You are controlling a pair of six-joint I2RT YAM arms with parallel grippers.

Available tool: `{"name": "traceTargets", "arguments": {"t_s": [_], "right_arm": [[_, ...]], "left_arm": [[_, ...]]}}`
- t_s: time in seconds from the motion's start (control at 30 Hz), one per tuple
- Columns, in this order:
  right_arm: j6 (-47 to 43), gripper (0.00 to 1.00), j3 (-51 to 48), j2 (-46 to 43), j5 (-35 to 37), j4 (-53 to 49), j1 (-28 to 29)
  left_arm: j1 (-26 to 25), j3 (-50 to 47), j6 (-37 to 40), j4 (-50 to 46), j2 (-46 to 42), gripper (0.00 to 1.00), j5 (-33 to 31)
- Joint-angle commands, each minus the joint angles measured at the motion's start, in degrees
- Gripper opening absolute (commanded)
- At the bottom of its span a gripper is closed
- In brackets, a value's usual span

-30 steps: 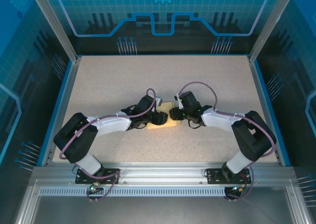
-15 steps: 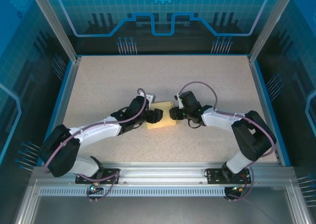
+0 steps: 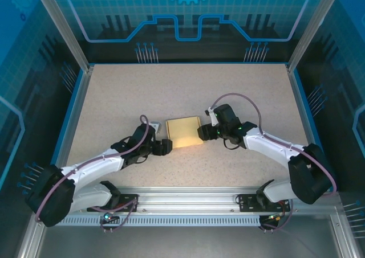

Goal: Fold the paper box

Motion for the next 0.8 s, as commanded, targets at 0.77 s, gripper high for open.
{"name": "traceTargets", "arguments": {"t_s": [0.77], "right_arm": [[1.43,0.7,3.32,11.58,-9.28,-0.61,-1.31]], "left_arm": [[4.48,3.96,-2.28,6.41,13.2,0.75,17.66]]}}
